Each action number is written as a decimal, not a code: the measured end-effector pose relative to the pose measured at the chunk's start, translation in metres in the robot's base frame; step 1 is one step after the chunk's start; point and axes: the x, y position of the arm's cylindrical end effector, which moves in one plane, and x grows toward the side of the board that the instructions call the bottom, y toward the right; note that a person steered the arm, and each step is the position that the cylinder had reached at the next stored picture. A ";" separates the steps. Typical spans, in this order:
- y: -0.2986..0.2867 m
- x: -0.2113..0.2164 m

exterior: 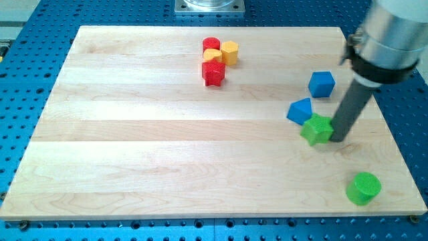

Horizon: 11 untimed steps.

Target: Drag the green circle into the green star

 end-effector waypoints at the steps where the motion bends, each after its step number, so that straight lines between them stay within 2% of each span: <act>1: 0.061 0.025; 2: 0.130 0.093; 3: 0.111 0.122; 5: -0.020 0.119; 6: -0.053 0.080; 8: -0.007 0.109; 9: 0.001 0.075; 10: -0.026 0.038; 11: -0.025 0.028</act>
